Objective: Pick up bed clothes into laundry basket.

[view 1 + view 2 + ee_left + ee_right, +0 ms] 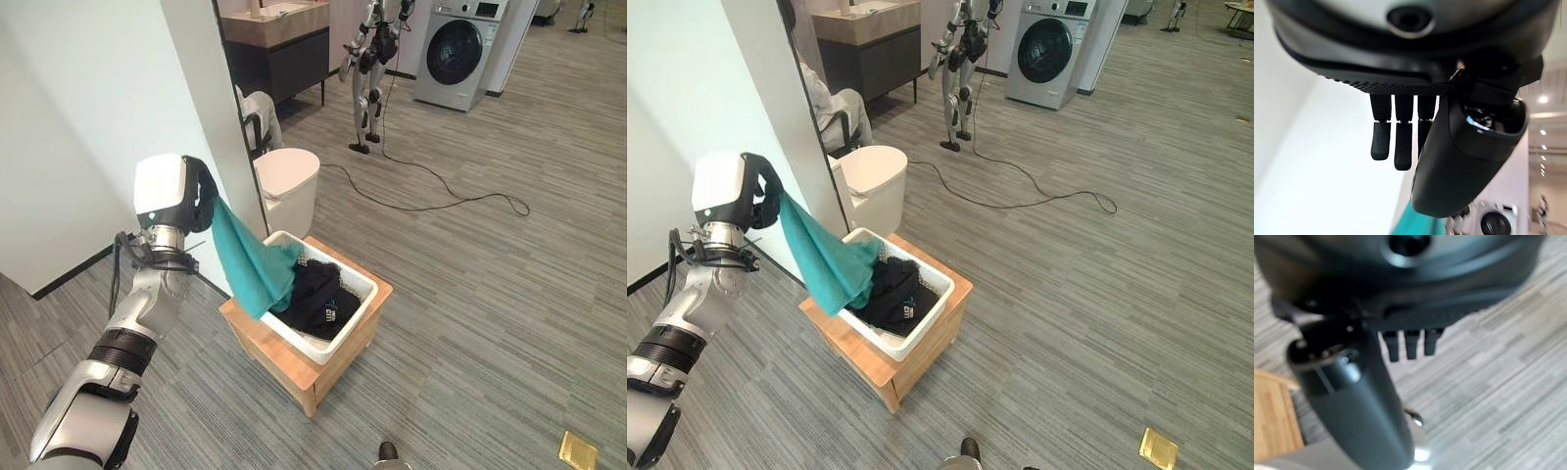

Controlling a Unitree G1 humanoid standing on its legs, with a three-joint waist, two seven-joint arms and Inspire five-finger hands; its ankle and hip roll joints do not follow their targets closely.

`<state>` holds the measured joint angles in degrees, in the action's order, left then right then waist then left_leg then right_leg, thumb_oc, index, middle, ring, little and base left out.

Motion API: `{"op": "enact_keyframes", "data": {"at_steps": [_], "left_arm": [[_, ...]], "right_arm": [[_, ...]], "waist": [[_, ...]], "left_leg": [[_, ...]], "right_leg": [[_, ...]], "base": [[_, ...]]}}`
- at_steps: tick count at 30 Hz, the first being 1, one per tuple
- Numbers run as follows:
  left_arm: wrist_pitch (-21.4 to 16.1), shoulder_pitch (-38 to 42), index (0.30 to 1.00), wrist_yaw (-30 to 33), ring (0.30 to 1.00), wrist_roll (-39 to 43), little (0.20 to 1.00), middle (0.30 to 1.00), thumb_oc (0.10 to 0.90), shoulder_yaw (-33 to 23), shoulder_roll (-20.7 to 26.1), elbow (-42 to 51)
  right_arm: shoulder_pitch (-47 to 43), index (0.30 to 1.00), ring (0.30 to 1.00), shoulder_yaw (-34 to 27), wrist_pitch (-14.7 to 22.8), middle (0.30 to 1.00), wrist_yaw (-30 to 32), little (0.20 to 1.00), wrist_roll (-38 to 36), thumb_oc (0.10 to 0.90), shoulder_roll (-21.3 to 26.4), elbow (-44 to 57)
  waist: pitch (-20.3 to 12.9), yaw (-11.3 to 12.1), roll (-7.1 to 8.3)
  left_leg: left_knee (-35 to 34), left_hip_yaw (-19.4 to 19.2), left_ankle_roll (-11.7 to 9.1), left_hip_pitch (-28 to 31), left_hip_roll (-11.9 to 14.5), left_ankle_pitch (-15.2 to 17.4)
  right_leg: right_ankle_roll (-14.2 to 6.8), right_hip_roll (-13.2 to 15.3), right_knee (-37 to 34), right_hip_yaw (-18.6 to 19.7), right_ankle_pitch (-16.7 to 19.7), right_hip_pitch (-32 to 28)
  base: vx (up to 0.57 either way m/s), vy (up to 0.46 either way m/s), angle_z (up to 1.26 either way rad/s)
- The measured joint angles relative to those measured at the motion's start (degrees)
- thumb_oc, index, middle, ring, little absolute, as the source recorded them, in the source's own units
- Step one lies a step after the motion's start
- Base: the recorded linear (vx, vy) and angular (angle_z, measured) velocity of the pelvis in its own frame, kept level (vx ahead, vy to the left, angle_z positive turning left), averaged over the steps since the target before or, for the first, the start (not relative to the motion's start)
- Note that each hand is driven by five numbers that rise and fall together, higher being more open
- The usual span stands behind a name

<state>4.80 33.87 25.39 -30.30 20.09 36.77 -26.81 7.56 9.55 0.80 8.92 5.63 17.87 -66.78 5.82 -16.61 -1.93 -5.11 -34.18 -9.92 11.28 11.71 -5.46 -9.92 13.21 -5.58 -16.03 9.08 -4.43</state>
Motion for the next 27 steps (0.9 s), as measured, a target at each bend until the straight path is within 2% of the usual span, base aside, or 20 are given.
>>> {"op": "enact_keyframes", "data": {"at_steps": [5,7,12,13,15,16,17,20,21,25,27], "left_arm": [[-1.34,-0.57,0.300,-1.76,0.300,2.39,0.300,0.300,0.400,4.71,-7.61,-0.15],[-3.11,-1.22,0.300,-3.63,0.300,2.55,0.300,0.300,0.400,7.84,-9.38,-0.09],[-5.32,-1.24,0.300,-5.03,0.300,2.07,0.300,0.300,0.400,9.64,-12.64,0.29],[-4.93,-0.96,0.300,-4.90,0.300,2.11,0.300,0.300,0.400,10.33,-13.84,0.47],[-4.76,-0.72,0.300,-4.96,0.300,2.00,0.300,0.300,0.400,11.21,-14.84,0.35],[-5.14,-0.50,0.300,-5.02,0.300,1.95,0.300,0.300,0.400,11.83,-15.64,0.42],[-5.13,-0.28,0.300,-5.02,0.300,1.91,0.300,0.300,0.400,12.32,-16.11,0.31],[-5.18,1.32,0.300,-4.99,0.300,0.63,0.300,0.300,0.400,14.92,-17.09,-0.65],[-5.19,3.35,0.300,-4.83,0.300,-1.05,0.300,0.300,0.400,16.82,-18.06,-3.66],[-4.81,5.59,0.300,-4.56,0.300,-3.81,0.300,0.300,0.400,18.61,-19.22,-9.12],[-4.99,8.05,0.300,-3.72,0.300,-5.05,0.300,0.300,0.400,19.85,-20.63,-14.21]], "right_arm": [[1.02,0.900,0.900,-0.02,-0.23,0.900,0.00,0.900,0.00,0.800,0.02,-0.25],[0.75,0.900,0.900,-0.17,-0.18,0.900,0.02,0.900,0.00,0.800,0.08,-0.25],[-0.08,0.900,0.900,-0.53,-0.34,0.900,0.00,0.900,0.00,0.800,0.49,-0.31],[0.62,0.900,0.900,-0.51,-0.37,0.900,0.08,0.900,0.00,0.800,0.58,-0.46],[0.53,0.900,0.900,-1.27,-0.45,0.900,0.23,0.900,-0.01,0.800,1.56,-0.66],[-0.31,0.900,0.900,-1.49,-0.77,0.900,0.27,0.900,-0.02,0.800,2.43,-1.23],[-1.14,0.900,0.900,-1.51,-0.82,0.900,0.28,0.900,-0.02,0.800,2.71,-2.18],[-1.62,0.900,0.900,-1.48,-1.02,0.900,0.31,0.900,-0.04,0.800,2.85,-2.54],[-2.09,0.900,0.900,-1.42,-1.02,0.900,0.33,0.900,-0.05,0.800,3.13,-2.53],[-4.41,0.900,0.900,-0.75,-0.70,0.900,1.24,0.900,-0.11,0.800,3.83,-2.33],[-4.97,0.900,0.900,0.04,-0.45,0.900,1.51,0.900,-0.11,0.800,4.21,-2.44]], "waist": [[-0.78,-0.28,-1.28],[-1.21,-1.99,-2.24],[-0.77,-4.03,-4.19],[-0.65,-5.11,-4.61],[-0.38,-4.67,-5.34],[0.02,-5.80,-6.63],[0.28,-6.28,-7.16],[0.94,-6.67,-8.15],[1.29,-6.71,-8.58],[3.23,-8.24,-8.71],[3.57,-7.75,-8.79]], "left_leg": [[-0.04,-0.47,0.05,-0.07,-0.35,0.01],[-0.02,-0.98,0.04,-0.07,-0.42,0.01],[-0.27,-2.73,0.06,0.14,-0.46,0.04],[-0.09,-2.72,-0.17,0.23,-0.54,0.35],[-0.29,-3.15,0.22,0.38,-1.05,0.83],[-0.29,-3.45,0.41,0.33,-1.63,1.02],[-0.30,-3.54,0.44,0.32,-1.67,1.10],[-0.29,-4.13,0.40,0.10,-1.78,1.14],[-0.29,-4.70,0.40,-0.40,-1.82,1.14],[-0.16,-5.70,0.32,-1.00,-1.73,1.06],[-0.29,-5.86,0.38,-2.51,-1.61,1.09]], "right_leg": [[-0.01,0.27,-0.01,0.61,0.01,0.47],[-0.03,0.29,-0.01,0.92,0.02,0.92],[0.08,0.21,-0.01,2.29,0.39,1.88],[-0.35,0.15,-0.09,2.77,-0.03,2.19],[-0.79,0.66,-0.37,3.21,-0.31,2.40],[-0.88,1.12,-0.39,3.71,-0.23,2.66],[-0.91,1.32,-0.38,3.81,-0.17,2.80],[-0.77,1.16,-0.38,4.37,0.18,3.63],[-0.87,1.12,-0.37,4.98,0.29,4.45],[-0.60,0.90,-0.04,5.50,0.91,5.90],[-0.61,1.11,-0.11,5.68,0.92,7.26]], "base": [[0.00,0.005,-0.05],[0.01,0.011,-0.11],[0.00,0.001,-0.16],[0.11,0.019,-0.02],[0.03,-0.010,-0.13],[0.03,-0.010,-0.22],[0.03,-0.016,-0.13],[0.01,-0.012,-0.11],[0.00,-0.011,-0.16],[-0.03,-0.030,-0.13],[-0.06,-0.044,-0.05]]}}
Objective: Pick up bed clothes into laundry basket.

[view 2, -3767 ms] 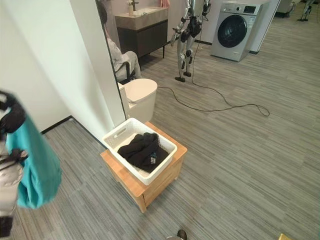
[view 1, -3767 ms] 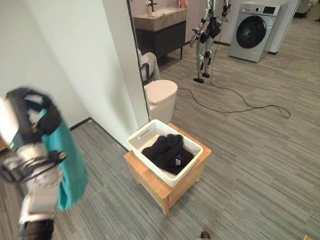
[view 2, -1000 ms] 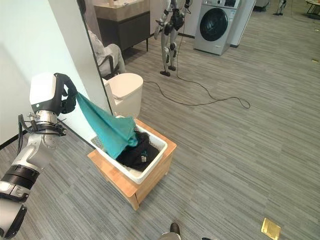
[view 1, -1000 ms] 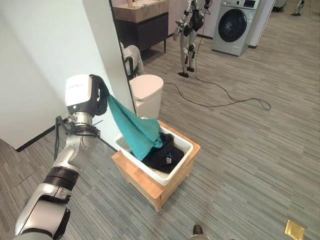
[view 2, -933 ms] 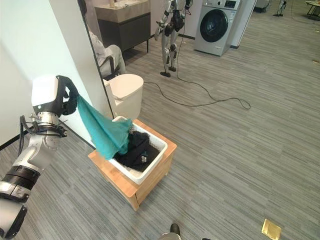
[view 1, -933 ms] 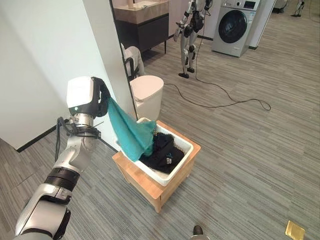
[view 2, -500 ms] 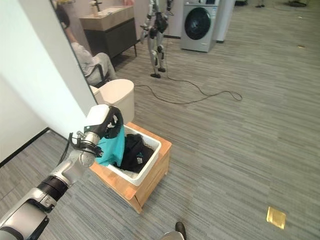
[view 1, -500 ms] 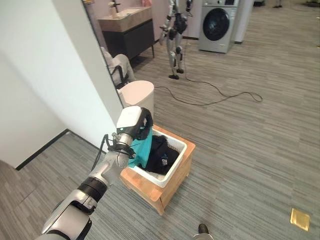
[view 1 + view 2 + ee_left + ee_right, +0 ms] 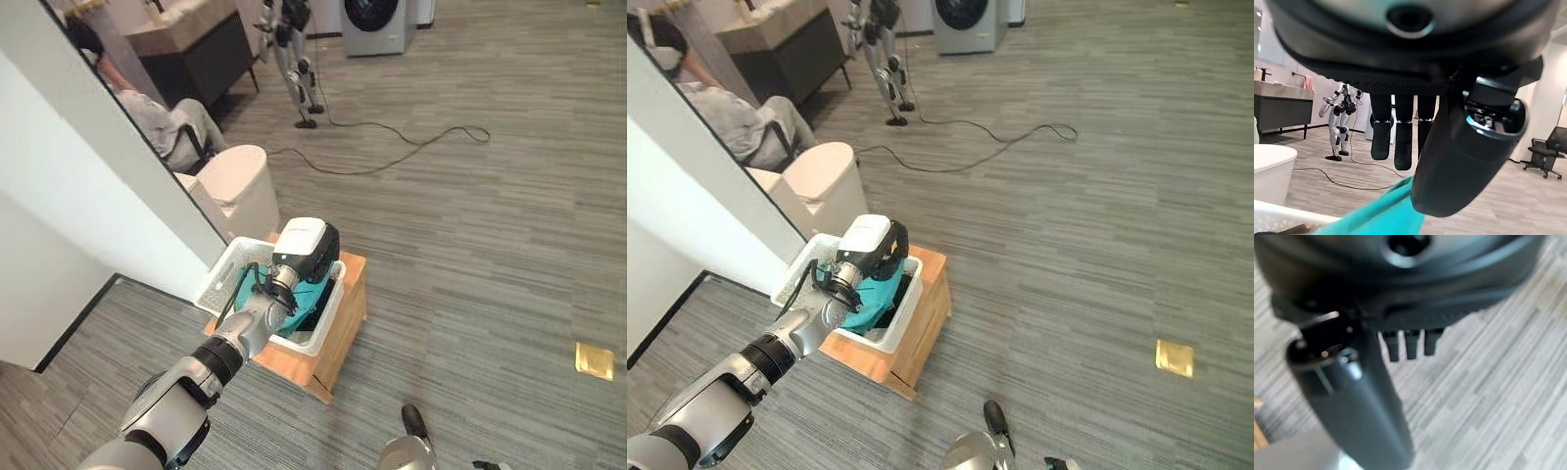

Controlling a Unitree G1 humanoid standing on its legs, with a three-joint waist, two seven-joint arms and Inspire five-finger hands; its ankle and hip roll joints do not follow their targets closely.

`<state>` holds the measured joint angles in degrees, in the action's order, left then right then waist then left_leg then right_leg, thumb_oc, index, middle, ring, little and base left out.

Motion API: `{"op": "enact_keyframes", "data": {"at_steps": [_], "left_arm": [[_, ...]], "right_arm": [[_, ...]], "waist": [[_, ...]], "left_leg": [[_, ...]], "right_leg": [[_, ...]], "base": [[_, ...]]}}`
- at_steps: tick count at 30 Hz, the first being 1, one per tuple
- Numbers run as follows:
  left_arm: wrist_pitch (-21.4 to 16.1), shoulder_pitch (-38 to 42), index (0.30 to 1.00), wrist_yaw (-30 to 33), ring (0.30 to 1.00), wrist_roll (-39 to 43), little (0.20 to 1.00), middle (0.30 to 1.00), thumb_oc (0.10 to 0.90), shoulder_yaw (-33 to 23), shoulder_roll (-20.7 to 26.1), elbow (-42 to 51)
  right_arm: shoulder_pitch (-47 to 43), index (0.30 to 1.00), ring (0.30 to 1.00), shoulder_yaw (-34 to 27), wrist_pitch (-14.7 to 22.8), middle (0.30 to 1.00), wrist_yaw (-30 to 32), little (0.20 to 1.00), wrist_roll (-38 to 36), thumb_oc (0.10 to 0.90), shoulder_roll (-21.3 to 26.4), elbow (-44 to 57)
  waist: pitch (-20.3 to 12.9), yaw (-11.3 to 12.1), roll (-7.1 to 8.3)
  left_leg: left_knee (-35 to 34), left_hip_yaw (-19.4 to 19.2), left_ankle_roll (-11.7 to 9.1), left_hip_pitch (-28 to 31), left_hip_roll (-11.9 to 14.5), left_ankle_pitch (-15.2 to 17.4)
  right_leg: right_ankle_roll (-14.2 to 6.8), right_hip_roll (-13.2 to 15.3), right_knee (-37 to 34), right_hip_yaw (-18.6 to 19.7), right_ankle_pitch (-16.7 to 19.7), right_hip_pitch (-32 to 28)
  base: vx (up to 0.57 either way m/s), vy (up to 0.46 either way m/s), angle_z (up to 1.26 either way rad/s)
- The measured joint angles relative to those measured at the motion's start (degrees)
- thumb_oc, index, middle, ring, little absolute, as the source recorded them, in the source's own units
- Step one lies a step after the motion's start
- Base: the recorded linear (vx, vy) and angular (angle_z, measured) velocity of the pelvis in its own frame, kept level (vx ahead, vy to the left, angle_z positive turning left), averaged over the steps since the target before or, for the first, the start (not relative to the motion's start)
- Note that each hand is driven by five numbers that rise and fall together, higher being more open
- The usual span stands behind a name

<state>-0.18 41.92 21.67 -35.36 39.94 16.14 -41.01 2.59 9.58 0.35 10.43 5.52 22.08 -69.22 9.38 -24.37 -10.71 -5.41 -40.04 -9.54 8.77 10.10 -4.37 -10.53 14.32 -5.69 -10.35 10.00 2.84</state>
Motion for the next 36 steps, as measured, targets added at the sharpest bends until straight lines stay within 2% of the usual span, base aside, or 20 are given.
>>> {"op": "enact_keyframes", "data": {"at_steps": [1,4,5,6,7,11,14,17,19,22,24,26,28,29,30,33,34,35,36], "left_arm": [[0.69,1.95,0.300,-0.07,0.300,-0.84,0.300,0.300,0.400,0.74,-0.61,-4.84],[2.59,3.06,0.300,-0.06,0.300,-1.38,0.300,0.300,0.400,0.73,-0.55,-9.24],[3.27,3.28,0.401,-0.02,0.401,-1.85,0.401,0.401,0.467,0.69,-0.42,-10.80],[3.33,3.28,0.592,0.00,0.592,-1.95,0.592,0.592,0.595,0.69,-0.11,-10.87],[3.29,3.74,0.900,0.43,0.900,-2.09,0.900,0.900,0.800,0.69,0.14,-12.00],[4.99,5.91,0.900,1.22,0.900,-2.52,0.900,0.900,0.800,0.28,1.38,-17.36],[6.72,6.07,0.900,1.63,0.900,-2.47,0.900,0.900,0.800,-0.26,3.31,-17.38],[5.13,6.29,0.900,1.69,0.900,-2.39,0.900,0.900,0.800,-1.29,5.61,-17.92],[6.60,6.88,0.900,2.29,0.900,-1.14,0.900,0.900,0.800,-2.57,6.47,-18.47],[6.08,6.53,0.900,2.86,0.900,3.06,0.900,0.900,0.800,-6.55,9.16,-13.36],[4.43,5.68,0.900,3.28,0.900,6.42,0.900,0.900,0.800,-8.57,10.69,-8.49],[3.63,3.76,0.900,3.37,0.900,8.97,0.900,0.900,0.800,-10.62,12.60,-3.37],[2.51,0.23,0.900,3.82,0.900,11.83,0.900,0.900,0.800,-15.22,12.60,2.71],[1.13,-4.31,0.900,4.35,0.900,13.99,0.900,0.900,0.800,-18.87,12.78,9.05],[0.32,-5.74,0.900,4.49,0.900,15.03,0.900,0.900,0.800,-19.76,13.02,10.78],[-1.59,-11.15,0.900,5.41,0.900,18.19,0.900,0.900,0.800,-23.21,13.97,16.45],[-2.66,-13.50,0.900,5.47,0.900,20.02,0.900,0.900,0.800,-25.17,15.93,17.96],[-3.11,-15.47,0.900,5.51,0.900,21.20,0.900,0.900,0.800,-27.35,17.02,19.18],[-3.75,-17.48,0.900,5.60,0.900,23.52,0.900,0.900,0.800,-29.33,18.25,19.41]], "right_arm": [[-1.36,0.900,0.900,0.05,0.06,0.900,0.01,0.900,0.00,0.800,-0.14,-0.16],[-2.29,0.900,0.900,0.18,0.72,0.900,0.54,0.900,0.00,0.800,-0.09,-0.04],[-2.69,0.900,0.900,0.63,0.57,0.900,1.06,0.900,-0.01,0.800,0.02,-0.16],[-2.72,0.900,0.900,1.12,0.57,0.900,1.18,0.900,-0.01,0.800,0.12,-0.11],[-2.84,0.900,0.900,1.57,0.61,0.900,1.25,0.900,-0.01,0.800,0.13,-0.12],[-3.15,0.900,0.900,3.47,1.36,0.900,1.63,0.900,-0.02,0.800,-0.10,-0.01],[-3.32,0.900,0.900,3.51,1.95,0.900,1.88,0.900,-0.02,0.800,-0.21,0.23],[-4.07,0.900,0.900,4.43,2.00,0.900,1.86,0.900,-0.03,0.800,-0.39,0.33],[-3.78,0.900,0.900,4.86,2.42,0.900,2.34,0.900,-0.02,0.800,-0.25,0.48],[-3.31,0.900,0.900,4.91,2.89,0.900,2.33,0.900,-0.14,0.800,-0.28,0.97],[-3.07,0.900,0.900,4.86,2.84,0.900,2.27,0.900,-0.27,0.800,-0.45,0.71],[-3.51,0.900,0.900,4.50,2.78,0.900,2.25,0.900,-0.78,0.800,-0.89,0.92],[-3.92,0.900,0.900,3.65,2.70,0.900,2.22,0.900,-1.49,0.800,-1.56,0.86],[-4.29,0.900,0.900,2.80,2.59,0.900,2.26,0.900,-2.14,0.800,-2.02,0.70],[-5.12,0.900,0.900,1.92,2.33,0.900,2.11,0.900,-2.13,0.800,-1.93,0.73],[-5.00,0.900,0.900,-1.54,1.35,0.900,2.29,0.900,-2.23,0.800,-1.38,0.34],[-5.41,0.900,0.900,-1.78,0.65,0.900,1.98,0.900,-1.97,0.800,0.48,0.49],[-5.51,0.900,0.900,-2.03,0.38,0.900,1.28,0.900,-1.78,0.800,2.67,0.45],[-5.42,0.900,0.900,-4.45,-1.19,0.900,0.21,0.900,-1.02,0.800,7.54,1.46]], "waist": [[0.82,-0.22,-0.12],[2.54,-0.88,0.18],[3.47,-0.90,0.59],[3.78,-0.83,0.87],[3.97,-0.63,1.08],[4.05,0.08,1.21],[4.05,0.52,1.21],[4.05,1.70,1.43],[4.00,1.63,1.49],[3.91,3.21,1.55],[3.65,4.93,1.77],[2.88,5.27,2.34],[2.13,6.38,3.29],[1.18,6.61,4.41],[0.66,7.51,5.15],[-1.24,8.12,7.20],[-2.40,9.32,8.65],[-2.89,9.66,9.29],[-3.84,10.99,10.58]], "left_leg": [[0.06,-0.12,0.09,-0.67,-0.04,-0.10],[0.09,-0.41,0.10,-1.99,0.04,-0.33],[0.27,-0.57,0.10,-2.24,0.05,-0.44],[0.28,-0.66,0.11,-2.25,0.05,-0.46],[0.28,-0.83,0.11,-2.51,0.14,-0.48],[0.28,-1.05,0.10,-3.69,0.47,-0.47],[0.28,-1.06,0.10,-3.62,0.71,-0.48],[0.29,-1.22,0.08,-3.12,1.08,-0.49],[0.29,-0.92,-0.19,-3.06,1.36,-0.65],[0.29,-0.15,-0.32,-2.85,1.84,-0.73],[0.28,0.18,-0.41,-1.97,1.99,-0.79],[0.27,1.20,-0.43,-1.62,2.02,-0.80],[0.27,1.38,-0.54,-0.97,2.12,-0.87],[0.29,1.59,-0.58,-0.43,2.18,-0.89],[0.20,2.07,-0.58,-0.26,2.25,-0.89],[0.07,3.18,-0.77,0.14,2.28,-0.70],[0.02,3.54,-0.77,0.06,2.32,-0.70],[0.02,3.61,-0.77,0.01,2.37,-0.69],[-0.03,5.17,-0.86,-0.23,2.32,-0.48]], "right_leg": [[0.20,0.02,0.07,0.16,0.39,0.89],[0.51,-0.24,0.10,0.56,0.78,2.53],[0.60,-0.42,0.12,0.58,0.88,2.82],[0.60,-0.43,0.12,0.59,0.88,2.93],[0.60,-0.43,0.12,0.61,0.88,3.28],[0.62,-0.64,0.13,0.42,0.89,4.52],[0.65,-0.87,0.14,-0.28,0.91,4.34],[0.69,-1.17,0.14,-0.53,0.91,4.05],[0.78,-1.37,0.14,-1.07,0.95,3.62],[1.16,-1.65,0.15,-2.35,1.12,2.74],[1.23,-1.83,0.15,-3.16,1.08,1.44],[1.35,-1.92,0.14,-3.75,1.00,0.51],[1.43,-2.08,0.15,-3.83,0.95,-0.20],[1.50,-2.13,0.14,-3.98,0.91,-0.78],[1.52,-2.10,0.14,-4.26,0.88,-1.40],[1.82,-2.09,0.13,-5.16,0.41,-2.30],[1.82,-2.07,0.13,-5.32,0.41,-2.46],[1.81,-1.94,0.11,-5.36,0.40,-2.78],[1.70,-1.72,0.14,-5.94,0.19,-3.49]], "base": [[-0.07,-0.039,-0.08],[-0.07,-0.038,-0.08],[-0.08,-0.050,-0.03],[-0.09,-0.061,-0.06],[-0.03,-0.048,-0.04],[-0.01,-0.038,-0.02],[0.00,-0.018,0.01],[0.01,-0.066,-0.04],[0.01,-0.042,0.08],[0.02,-0.012,0.14],[0.03,-0.009,0.15],[0.01,0.001,0.13],[0.01,0.013,0.04],[0.02,0.016,0.06],[0.02,0.024,0.05],[0.00,0.038,0.15],[-0.02,0.050,0.10],[-0.03,0.055,0.17],[-0.02,0.067,0.21]]}}
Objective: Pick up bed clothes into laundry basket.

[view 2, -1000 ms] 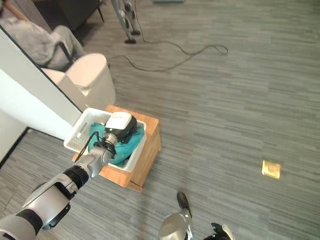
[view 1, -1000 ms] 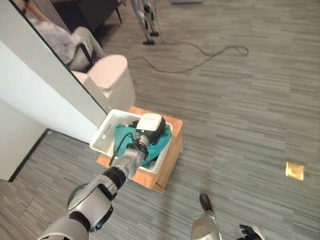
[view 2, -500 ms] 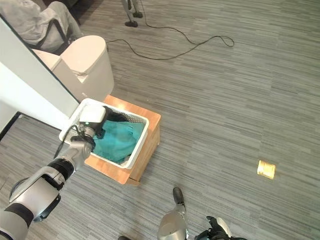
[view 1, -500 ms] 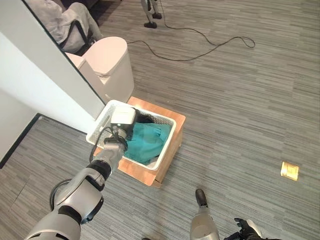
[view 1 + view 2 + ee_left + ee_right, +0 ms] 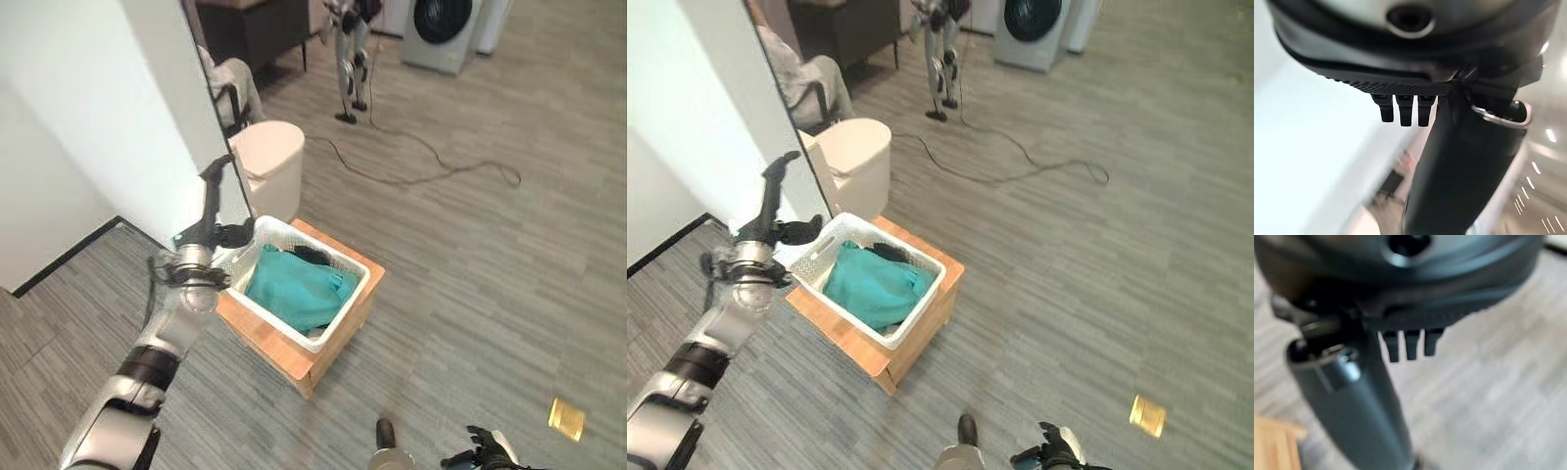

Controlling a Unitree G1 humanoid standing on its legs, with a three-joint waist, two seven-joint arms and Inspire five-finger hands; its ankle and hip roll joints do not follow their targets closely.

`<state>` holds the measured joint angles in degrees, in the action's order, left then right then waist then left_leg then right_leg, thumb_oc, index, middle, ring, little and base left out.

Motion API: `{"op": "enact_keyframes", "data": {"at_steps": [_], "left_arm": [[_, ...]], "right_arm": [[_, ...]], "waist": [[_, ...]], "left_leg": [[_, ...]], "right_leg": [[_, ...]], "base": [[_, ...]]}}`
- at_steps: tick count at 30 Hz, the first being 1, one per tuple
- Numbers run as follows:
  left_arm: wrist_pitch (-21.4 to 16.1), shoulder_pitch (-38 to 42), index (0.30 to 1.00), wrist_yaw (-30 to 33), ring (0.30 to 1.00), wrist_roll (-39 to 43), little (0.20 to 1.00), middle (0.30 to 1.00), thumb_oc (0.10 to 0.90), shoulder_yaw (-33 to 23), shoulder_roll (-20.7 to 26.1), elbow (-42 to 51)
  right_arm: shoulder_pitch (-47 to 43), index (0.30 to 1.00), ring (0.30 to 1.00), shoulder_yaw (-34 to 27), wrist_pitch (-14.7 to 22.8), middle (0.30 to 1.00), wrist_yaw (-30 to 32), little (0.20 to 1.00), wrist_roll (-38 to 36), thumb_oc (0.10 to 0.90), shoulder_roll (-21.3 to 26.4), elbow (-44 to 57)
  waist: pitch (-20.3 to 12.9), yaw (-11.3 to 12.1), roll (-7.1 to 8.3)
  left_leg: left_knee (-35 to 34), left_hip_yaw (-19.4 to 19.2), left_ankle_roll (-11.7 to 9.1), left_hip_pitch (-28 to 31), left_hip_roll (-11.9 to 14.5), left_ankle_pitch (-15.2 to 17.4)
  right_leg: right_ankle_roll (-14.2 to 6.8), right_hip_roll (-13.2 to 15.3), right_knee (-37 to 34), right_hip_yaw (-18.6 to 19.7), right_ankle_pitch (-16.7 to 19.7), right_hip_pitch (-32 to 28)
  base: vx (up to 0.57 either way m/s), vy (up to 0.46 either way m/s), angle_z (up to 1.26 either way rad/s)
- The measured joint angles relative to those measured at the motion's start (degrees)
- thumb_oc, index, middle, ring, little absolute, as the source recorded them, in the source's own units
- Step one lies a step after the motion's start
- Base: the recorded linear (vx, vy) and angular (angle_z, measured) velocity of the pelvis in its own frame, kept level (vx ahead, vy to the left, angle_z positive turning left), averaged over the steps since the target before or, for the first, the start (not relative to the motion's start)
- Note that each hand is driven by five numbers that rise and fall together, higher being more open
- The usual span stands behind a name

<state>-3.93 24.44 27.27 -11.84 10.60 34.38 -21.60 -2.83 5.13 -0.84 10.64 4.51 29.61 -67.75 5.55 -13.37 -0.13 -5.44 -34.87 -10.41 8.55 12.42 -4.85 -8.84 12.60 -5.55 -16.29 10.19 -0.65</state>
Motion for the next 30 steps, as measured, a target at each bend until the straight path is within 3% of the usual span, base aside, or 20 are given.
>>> {"op": "enact_keyframes", "data": {"at_steps": [3,4,8,9,10,12,13,15,16,17,18,20,21,22,23,24,26,28,29,30], "left_arm": [[-1.39,-6.56,0.900,-0.69,0.900,2.91,0.900,0.900,0.800,-4.22,3.90,0.46],[-1.53,-10.07,0.900,-1.23,0.900,4.31,0.900,0.900,0.800,-6.99,5.88,-0.21],[-2.69,-12.97,0.900,-1.87,0.900,7.77,0.900,0.900,0.800,-10.51,6.17,-0.17],[-3.37,-12.96,0.900,-1.97,0.900,8.49,0.900,0.900,0.800,-10.36,6.12,0.14],[-3.78,-16.88,0.900,-2.43,0.900,10.06,0.900,0.900,0.800,-13.25,5.45,3.82],[-3.78,-23.35,0.900,-3.08,0.900,10.41,0.900,0.900,0.800,-20.93,0.76,12.24],[-4.91,-26.30,0.900,-1.08,0.900,10.44,0.900,0.900,0.800,-22.14,-1.28,14.21],[-5.33,-28.85,0.900,-1.24,0.900,9.69,0.900,0.900,0.800,-21.47,-1.29,15.45],[-5.31,-28.93,0.900,-1.11,0.900,9.56,0.900,0.900,0.800,-20.64,-1.17,15.26],[-5.46,-28.35,0.900,-1.08,0.900,9.28,0.900,0.900,0.800,-18.70,0.27,15.52],[-6.56,-26.53,0.900,-1.06,0.900,8.82,0.900,0.900,0.800,-15.94,2.30,16.02],[-7.25,-23.87,0.900,-1.00,0.900,8.92,0.900,0.900,0.800,-13.65,2.93,14.73],[-7.16,-24.55,0.900,0.04,0.900,9.46,0.900,0.900,0.800,-14.43,3.00,14.74],[-7.13,-23.21,0.900,-0.05,0.900,9.62,0.900,0.900,0.800,-14.25,1.90,13.95],[-7.34,-22.38,0.900,0.43,0.900,9.84,0.900,0.900,0.800,-13.78,0.98,13.22],[-7.35,-22.06,0.900,0.37,0.900,10.01,0.900,0.900,0.800,-13.43,1.22,13.29],[-7.85,-22.42,0.900,0.66,0.900,11.04,0.900,0.900,0.800,-15.20,2.08,14.05],[-7.86,-22.93,0.900,0.65,0.900,11.83,0.900,0.900,0.800,-15.81,1.94,14.05],[-7.90,-24.60,0.900,0.35,0.900,12.94,0.900,0.900,0.800,-16.33,0.27,14.25],[-9.97,-26.25,0.900,-0.65,0.900,14.18,0.900,0.900,0.800,-15.88,-4.73,16.74]], "right_arm": [[-0.70,0.900,0.900,-0.89,-1.97,0.900,-1.51,0.900,1.81,0.800,16.52,3.63],[-1.39,0.900,0.900,-1.07,-1.98,0.900,-0.94,0.900,2.78,0.800,25.79,7.50],[-15.29,0.900,0.900,0.01,-3.22,0.900,-0.63,0.900,3.27,0.800,36.26,12.57],[-19.26,0.900,0.900,0.83,-3.20,0.900,0.04,0.900,3.28,0.800,36.08,14.41],[-13.94,0.900,0.900,-5.54,-6.93,0.900,-1.01,0.900,1.59,0.800,35.37,38.14],[-4.83,0.900,0.900,-20.11,4.12,0.900,0.69,0.900,5.81,0.800,22.49,67.32],[0.02,0.900,0.900,-17.64,9.26,0.900,3.19,0.900,9.15,0.800,6.40,84.97],[3.79,0.900,0.900,-7.07,13.57,0.900,3.94,0.900,12.96,0.800,-4.06,93.33],[2.63,0.900,0.900,-0.48,14.75,0.900,3.42,0.900,15.13,0.800,-2.61,90.93],[-0.06,0.900,0.900,6.37,14.62,0.900,2.28,0.900,18.00,0.800,0.84,86.41],[-1.39,0.900,0.900,10.50,14.03,0.900,1.32,0.900,19.38,0.800,3.26,82.17],[-2.00,0.900,0.900,10.88,14.03,0.900,1.00,0.900,19.41,0.800,4.02,78.06],[-4.27,0.900,0.900,10.86,13.69,0.900,0.96,0.900,19.45,0.800,3.95,74.99],[-4.63,0.900,0.900,9.90,12.27,0.900,1.40,0.900,19.29,0.800,3.70,74.98],[-6.18,0.900,0.900,10.42,11.63,0.900,2.60,0.900,19.23,0.800,5.21,74.12],[-7.00,0.900,0.900,10.43,11.36,0.900,2.67,0.900,19.23,0.800,6.16,74.13],[-10.72,0.900,0.900,10.90,11.35,0.900,3.73,0.900,19.22,0.800,6.92,74.30],[-11.52,0.900,0.900,11.16,11.47,0.900,4.23,0.900,19.22,0.800,6.90,74.77],[-11.98,0.900,0.900,12.21,11.36,0.900,4.82,0.900,19.00,0.800,7.21,75.71],[-13.20,0.900,0.900,13.39,11.68,0.900,6.57,0.900,18.96,0.800,9.23,75.03]], "waist": [[-1.32,1.31,0.50],[-1.75,2.47,0.88],[-2.27,4.16,4.03],[-2.48,5.16,5.36],[-2.41,4.50,5.94],[-2.22,5.38,6.67],[-3.14,7.84,7.32],[-2.74,8.36,6.67],[-2.08,7.88,5.67],[-1.88,7.89,5.35],[-1.50,8.34,5.17],[-0.27,7.28,4.65],[1.58,9.82,3.48],[2.83,9.16,4.01],[3.84,9.43,1.95],[4.50,9.61,1.41],[5.13,14.82,0.69],[5.48,15.92,0.53],[5.64,17.35,-0.24],[6.09,17.32,-1.21]], "left_leg": [[0.04,1.48,0.45,0.19,-0.51,0.53],[0.03,2.09,0.60,-0.13,-0.29,0.51],[0.01,6.05,0.66,-0.91,0.24,0.15],[0.02,6.77,0.72,-1.21,0.37,0.06],[0.30,8.26,1.09,-1.76,0.09,-1.09],[0.39,9.93,1.20,-1.86,0.70,-2.85],[0.71,9.76,1.33,-2.02,0.75,-3.07],[1.10,10.70,2.75,-3.84,0.38,-1.79],[0.97,12.81,3.24,-4.65,-0.29,-0.95],[1.23,16.63,4.29,-7.00,-0.58,-0.70],[1.37,20.67,6.92,-10.08,-1.55,-2.64],[1.13,28.88,7.73,-13.11,-3.83,-4.26],[0.79,29.95,8.12,-13.38,-5.88,-6.44],[2.88,30.29,7.71,-14.33,-7.44,-6.95],[3.15,31.59,8.19,-14.41,-7.68,-6.60],[2.43,32.56,8.26,-14.11,-7.70,-6.88],[0.51,34.84,6.53,-14.97,-7.33,-9.38],[0.46,35.29,5.85,-15.57,-5.55,-8.21],[1.20,34.93,6.55,-17.31,-5.39,-10.93],[1.10,38.31,0.87,-19.23,-5.68,-15.12]], "right_leg": [[-0.29,0.74,-0.02,-1.30,-0.15,-1.21],[-0.37,0.79,-0.02,-1.99,-0.21,-1.70],[-0.35,0.59,-0.01,-6.21,-0.32,-3.77],[-0.31,0.48,-0.01,-6.91,-0.35,-4.06],[-0.30,0.32,0.05,-7.59,-0.59,-4.16],[0.08,0.13,0.71,-7.49,-0.70,-4.44],[-0.09,0.12,2.47,-7.63,-0.78,-4.37],[-0.71,1.63,6.73,-9.03,-1.24,-4.44],[-1.75,3.10,10.17,-7.99,-1.71,-3.46],[-4.80,3.26,14.46,-2.43,-5.16,-1.43],[-5.18,-0.05,15.90,5.85,-10.32,-0.64],[-1.42,-7.02,13.02,21.33,-17.44,-2.98],[1.41,-8.50,12.08,21.39,-17.94,-4.48],[2.35,-8.01,10.92,21.62,-17.79,-6.62],[2.43,-8.03,9.92,21.64,-17.76,-8.53],[2.08,-7.93,9.05,21.38,-18.10,-9.83],[3.21,-9.26,3.56,17.69,-18.35,-12.09],[4.70,-10.53,2.06,16.38,-17.25,-12.59],[4.83,-12.61,2.45,14.08,-17.36,-13.48],[6.61,-13.99,2.98,9.44,-17.34,-12.82]], "base": [[-0.01,0.075,0.35],[-0.02,0.083,0.18],[-0.03,0.094,0.45],[0.00,0.140,0.59],[0.04,0.160,0.41],[-0.13,0.208,0.34],[-0.12,0.136,0.48],[-0.06,0.055,0.90],[-0.06,0.054,1.35],[-0.03,0.099,1.90],[-0.02,0.074,2.08],[-0.03,-0.003,2.17],[-0.09,-0.109,1.83],[-0.16,-0.214,1.48],[-0.17,-0.245,1.24],[-0.17,-0.296,0.99],[-0.07,-0.157,0.64],[-0.29,-0.182,0.59],[-0.66,-0.140,1.26],[-0.45,0.038,2.11]]}}
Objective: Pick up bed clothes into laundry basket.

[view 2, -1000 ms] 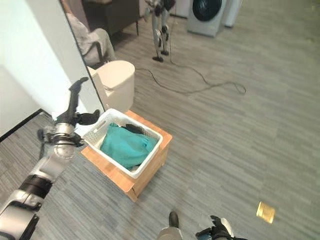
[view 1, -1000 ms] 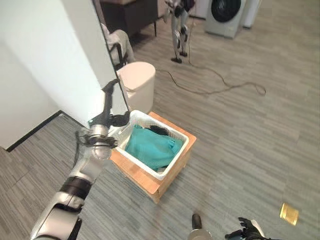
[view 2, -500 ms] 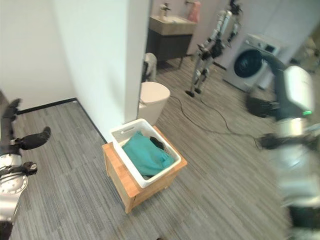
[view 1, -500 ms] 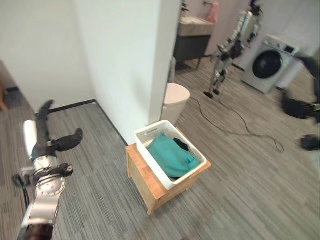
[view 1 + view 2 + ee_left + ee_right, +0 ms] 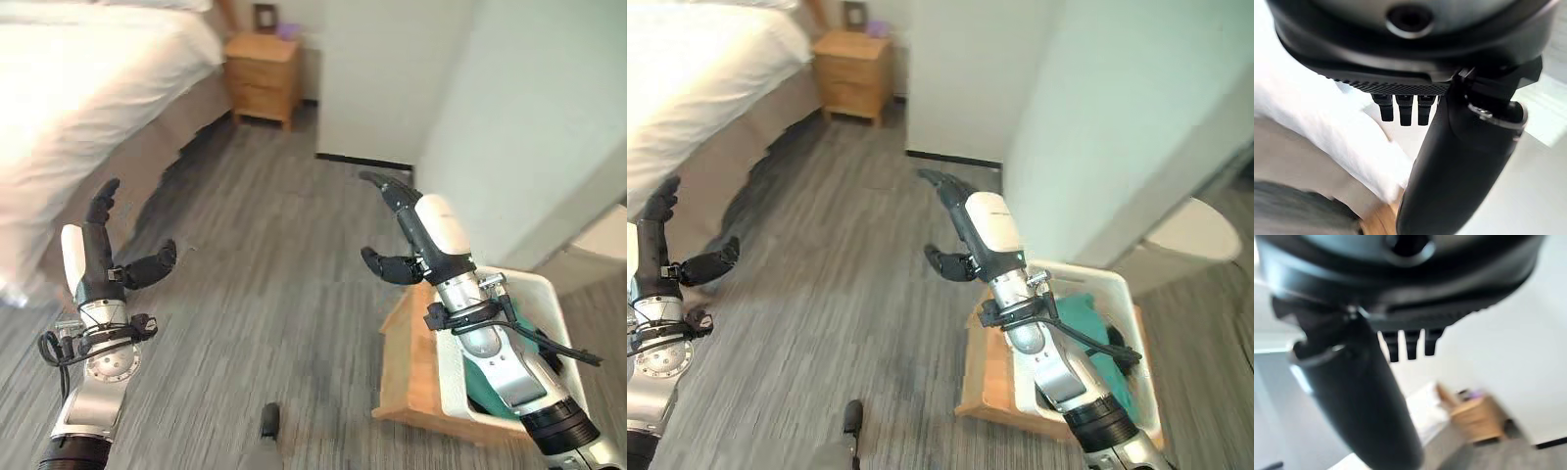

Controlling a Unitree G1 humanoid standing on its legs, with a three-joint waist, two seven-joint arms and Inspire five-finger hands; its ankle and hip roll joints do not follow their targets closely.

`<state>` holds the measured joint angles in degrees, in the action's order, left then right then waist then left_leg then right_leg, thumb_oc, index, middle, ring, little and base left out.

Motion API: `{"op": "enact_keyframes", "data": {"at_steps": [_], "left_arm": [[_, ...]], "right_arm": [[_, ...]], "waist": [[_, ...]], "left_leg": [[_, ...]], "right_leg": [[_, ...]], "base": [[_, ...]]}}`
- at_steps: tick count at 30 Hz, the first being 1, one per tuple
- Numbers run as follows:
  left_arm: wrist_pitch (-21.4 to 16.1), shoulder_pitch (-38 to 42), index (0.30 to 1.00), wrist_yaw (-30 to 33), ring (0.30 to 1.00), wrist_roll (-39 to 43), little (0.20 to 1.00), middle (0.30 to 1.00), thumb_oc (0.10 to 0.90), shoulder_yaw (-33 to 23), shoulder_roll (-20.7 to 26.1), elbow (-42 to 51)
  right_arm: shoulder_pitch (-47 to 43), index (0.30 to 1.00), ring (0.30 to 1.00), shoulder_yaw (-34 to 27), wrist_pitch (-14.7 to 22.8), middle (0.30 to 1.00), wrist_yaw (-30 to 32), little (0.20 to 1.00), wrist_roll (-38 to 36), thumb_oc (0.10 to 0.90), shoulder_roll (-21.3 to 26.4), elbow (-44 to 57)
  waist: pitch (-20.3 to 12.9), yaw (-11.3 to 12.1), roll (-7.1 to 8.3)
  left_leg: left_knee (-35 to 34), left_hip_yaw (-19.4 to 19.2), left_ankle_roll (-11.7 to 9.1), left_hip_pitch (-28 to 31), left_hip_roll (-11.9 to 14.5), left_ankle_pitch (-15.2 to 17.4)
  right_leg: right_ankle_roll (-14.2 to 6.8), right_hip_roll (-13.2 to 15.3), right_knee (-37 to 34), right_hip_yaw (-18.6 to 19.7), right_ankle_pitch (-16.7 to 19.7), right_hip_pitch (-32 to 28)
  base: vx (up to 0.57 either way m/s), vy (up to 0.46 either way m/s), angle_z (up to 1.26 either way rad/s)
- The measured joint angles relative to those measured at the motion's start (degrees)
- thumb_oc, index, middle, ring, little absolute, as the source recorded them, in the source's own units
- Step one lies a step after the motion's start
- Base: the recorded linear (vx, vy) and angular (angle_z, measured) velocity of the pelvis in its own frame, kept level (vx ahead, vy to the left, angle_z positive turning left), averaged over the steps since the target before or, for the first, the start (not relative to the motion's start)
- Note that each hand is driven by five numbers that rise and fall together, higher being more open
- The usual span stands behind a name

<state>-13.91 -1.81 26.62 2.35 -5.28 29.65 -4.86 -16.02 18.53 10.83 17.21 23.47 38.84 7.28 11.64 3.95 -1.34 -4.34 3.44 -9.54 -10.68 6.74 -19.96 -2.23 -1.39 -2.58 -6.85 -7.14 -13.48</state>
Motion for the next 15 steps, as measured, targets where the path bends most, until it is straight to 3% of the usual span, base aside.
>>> {"op": "enact_keyframes", "data": {"at_steps": [1,2,3,4,5,6,7,8,9,10,11,12,13,14,15], "left_arm": [[-0.08,-0.77,0.900,-0.24,0.900,1.01,0.900,0.900,0.800,1.67,-0.96,0.53],[-0.03,-1.15,0.900,-1.12,0.900,1.85,0.900,0.900,0.800,3.06,-1.00,0.27],[0.01,-2.06,0.900,-1.12,0.900,2.52,0.900,0.900,0.800,2.69,-0.06,-0.29],[0.14,-1.69,0.900,-1.11,0.900,4.27,0.900,0.900,0.800,1.99,1.43,-2.33],[0.27,-0.40,0.900,-1.32,0.900,5.61,0.900,0.900,0.800,2.03,1.21,-4.79],[0.23,-0.68,0.900,-1.68,0.900,5.90,0.900,0.900,0.800,2.11,0.93,-5.90],[0.24,-2.34,0.900,-2.20,0.900,6.27,0.900,0.900,0.800,2.02,0.73,-6.04],[0.23,-2.84,0.900,-3.67,0.900,6.78,0.900,0.900,0.800,2.53,-1.25,-5.50],[0.22,-2.60,0.900,-3.71,0.900,7.01,0.900,0.900,0.800,2.88,-1.83,-5.29],[0.15,-0.27,0.900,-3.73,0.900,7.26,0.900,0.900,0.800,2.72,-2.68,-3.76],[-0.29,3.29,0.900,-3.85,0.900,7.19,0.900,0.900,0.800,3.00,-2.16,-3.25],[-0.33,5.20,0.900,-4.50,0.900,7.07,0.900,0.900,0.800,3.04,-2.69,-3.72],[-0.34,5.24,0.900,-4.70,0.900,7.11,0.900,0.900,0.800,3.05,-2.70,-3.49],[0.05,3.31,0.900,-5.01,0.900,6.73,0.900,0.900,0.800,3.73,-3.14,-4.21],[0.63,2.30,0.900,-5.06,0.900,6.80,0.900,0.900,0.800,4.16,-3.98,-3.96]], "right_arm": [[-1.50,0.900,0.900,1.44,-0.18,0.900,0.01,0.900,-0.01,0.800,1.91,-0.39],[-3.43,0.900,0.900,3.02,0.07,0.900,-0.28,0.900,0.22,0.800,4.60,-0.83],[-5.03,0.900,0.900,4.05,0.50,0.900,-0.87,0.900,0.37,0.800,3.04,-2.32],[-4.77,0.900,0.900,4.10,0.06,0.900,-0.95,0.900,0.23,0.800,0.27,-2.06],[-3.16,0.900,0.900,4.10,-0.22,0.900,-0.95,0.900,0.18,0.800,-0.42,-0.82],[-2.12,0.900,0.900,4.59,-0.24,0.900,-1.07,0.900,0.19,0.800,0.01,-0.09],[-0.60,0.900,0.900,4.76,0.22,0.900,-1.07,0.900,0.22,0.800,0.80,0.77],[2.49,0.900,0.900,2.63,0.09,0.900,-0.83,0.900,-0.04,0.800,3.92,3.55],[3.32,0.900,0.900,1.81,0.26,0.900,-0.80,0.900,-0.06,0.800,4.10,3.42],[1.57,0.900,0.900,0.44,0.31,0.900,-0.81,0.900,-0.17,0.800,5.50,3.03],[-0.55,0.900,0.900,-1.17,0.33,0.900,-0.80,0.900,-0.36,0.800,5.20,2.32],[-1.22,0.900,0.900,-2.61,-0.02,0.900,-0.82,0.900,-0.55,0.800,3.61,0.96],[-1.84,0.900,0.900,-2.71,-0.75,0.900,-1.02,0.900,-1.24,0.800,2.24,0.08],[-0.27,0.900,0.900,-4.78,-0.32,0.900,-1.50,0.900,-1.30,0.800,2.51,0.34],[-0.25,0.900,0.900,-5.52,-0.47,0.900,-1.47,0.900,-1.51,0.800,3.58,0.26]], "waist": [[0.28,-1.46,0.35],[1.05,-1.41,-0.62],[1.54,0.32,0.53],[2.57,2.08,3.43],[3.84,0.31,6.12],[3.86,-0.40,6.98],[3.18,-2.28,7.11],[3.43,-5.54,4.93],[2.99,-8.16,3.84],[1.86,-8.30,2.27],[1.60,-10.96,3.45],[2.22,-9.81,4.38],[2.55,-7.49,5.08],[2.54,-9.23,4.34],[3.05,-10.92,2.43]], "left_leg": [[-1.19,-0.64,-4.28,-2.18,-1.85,-2.13],[-0.75,-11.81,-1.59,-2.87,0.48,5.70],[0.85,-21.78,5.65,-3.76,2.73,9.19],[6.44,-27.13,6.78,-4.28,3.25,11.43],[16.79,-34.59,9.31,-3.71,3.81,16.15],[24.40,-41.60,12.71,-2.10,5.85,20.66],[28.99,-44.44,12.95,1.00,7.96,22.46],[31.32,-42.85,19.38,4.55,7.39,22.49],[30.02,-41.75,19.16,4.80,6.80,22.50],[14.58,-32.32,12.87,5.45,1.13,17.81],[6.56,-31.16,9.69,5.38,-1.33,15.30],[12.65,-38.66,11.13,5.17,2.46,19.49],[18.48,-42.44,9.51,5.73,6.96,22.13],[17.25,-39.81,7.56,6.68,7.62,21.97],[11.96,-38.61,10.45,8.91,7.71,14.68]], "right_leg": [[0.82,0.50,-1.46,-3.53,-0.21,-1.33],[1.75,0.02,-1.92,-5.54,-0.35,-1.41],[2.07,0.42,-2.20,-5.30,-0.21,-0.69],[2.23,2.73,-1.83,-7.39,-0.09,-0.43],[1.86,5.88,-1.07,-11.22,-0.47,-2.35],[1.86,6.86,-0.89,-13.36,-0.47,-4.13],[1.91,7.09,-0.12,-14.38,-0.52,-5.83],[-0.93,8.79,13.17,-16.57,-5.70,-5.55],[-0.24,9.49,17.40,-17.18,-8.44,-3.14],[1.86,5.88,13.10,-16.21,-10.22,5.70],[5.21,3.96,2.21,-14.30,2.12,7.88],[3.12,4.13,0.49,-16.84,3.35,5.55],[3.13,4.23,0.68,-16.82,3.34,4.84],[2.61,4.73,1.10,-20.59,2.93,1.77],[1.09,5.36,5.70,-22.52,1.91,2.23]], "base": [[-0.31,0.055,2.30],[-0.19,-0.040,1.64],[-0.29,-0.076,0.69],[-0.29,-0.076,0.74],[-0.25,-0.091,1.02],[-0.20,-0.072,1.43],[-0.25,-0.069,1.74],[-0.12,0.025,2.13],[-0.07,0.101,2.39],[-0.05,0.151,2.55],[-0.07,0.394,2.32],[-0.07,0.345,1.67],[-0.04,0.514,1.33],[-0.01,0.373,1.27],[-0.01,0.435,1.30]]}}
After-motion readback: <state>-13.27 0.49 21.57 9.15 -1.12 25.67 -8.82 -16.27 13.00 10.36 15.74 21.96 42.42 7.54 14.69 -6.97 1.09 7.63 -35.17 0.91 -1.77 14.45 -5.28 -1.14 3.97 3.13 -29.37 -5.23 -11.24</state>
